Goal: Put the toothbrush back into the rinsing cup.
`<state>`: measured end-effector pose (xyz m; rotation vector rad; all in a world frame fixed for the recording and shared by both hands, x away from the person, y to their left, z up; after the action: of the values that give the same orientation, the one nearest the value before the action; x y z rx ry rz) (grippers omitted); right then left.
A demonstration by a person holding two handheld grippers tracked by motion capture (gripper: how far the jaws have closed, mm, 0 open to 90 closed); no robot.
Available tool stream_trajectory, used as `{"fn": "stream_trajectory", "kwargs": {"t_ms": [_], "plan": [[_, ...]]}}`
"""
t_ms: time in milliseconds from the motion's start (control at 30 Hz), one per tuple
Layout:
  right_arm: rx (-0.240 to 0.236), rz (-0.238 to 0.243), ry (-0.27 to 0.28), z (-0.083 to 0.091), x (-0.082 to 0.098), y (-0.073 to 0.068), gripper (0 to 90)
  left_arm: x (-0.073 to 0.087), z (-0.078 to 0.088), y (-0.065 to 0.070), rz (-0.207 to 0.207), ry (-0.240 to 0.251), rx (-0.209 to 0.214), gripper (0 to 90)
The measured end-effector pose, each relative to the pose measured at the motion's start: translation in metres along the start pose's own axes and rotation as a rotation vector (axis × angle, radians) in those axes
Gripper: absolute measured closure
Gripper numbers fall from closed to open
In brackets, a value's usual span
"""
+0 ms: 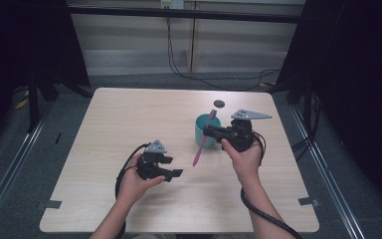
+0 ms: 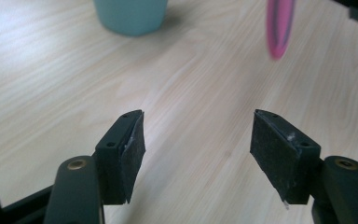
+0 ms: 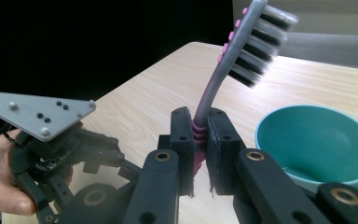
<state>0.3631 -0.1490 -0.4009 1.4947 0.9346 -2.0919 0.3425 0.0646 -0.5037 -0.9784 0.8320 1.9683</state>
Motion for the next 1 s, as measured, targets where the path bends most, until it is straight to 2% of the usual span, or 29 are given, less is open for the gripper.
{"fn": "stream_trajectory", "kwargs": {"t_ms": [100,300,567,700,933,1000], "plan": [[-0.001,0.002,0.001,0.000,-0.002,0.000,82.3,0.008,0.002,-0.005,-0.013,-0.035,-0.019,34.2],[-0.003,0.012,0.005,-0.002,-0.005,0.000,82.3,0.019,0.006,-0.012,0.001,-0.048,-0.043,33.7],[0.000,0.012,0.015,-0.001,-0.010,0.002,82.3,0.031,0.008,-0.017,-0.045,-0.080,-0.073,33.8],[0.001,0.016,0.016,0.000,-0.012,0.003,82.3,0.036,0.008,-0.018,-0.059,-0.085,-0.095,33.5],[0.002,0.013,0.022,0.002,-0.014,0.005,82.3,0.040,0.007,-0.019,-0.087,-0.072,-0.100,31.7],[0.001,0.015,0.024,0.002,-0.016,0.005,82.3,0.041,0.006,-0.020,-0.113,-0.065,-0.102,29.2]]}}
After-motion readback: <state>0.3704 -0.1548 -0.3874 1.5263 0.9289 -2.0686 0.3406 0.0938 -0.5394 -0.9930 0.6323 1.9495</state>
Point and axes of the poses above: each handheld gripper's, and its own axes: z roughly backward along the jaws, x roughly out of its underside, y roughly to its right, the point moved 5 cm from there along -z, roughly forward along the jaws, and after that the axes turned 10 degrees about y, right-handed, at the moved point
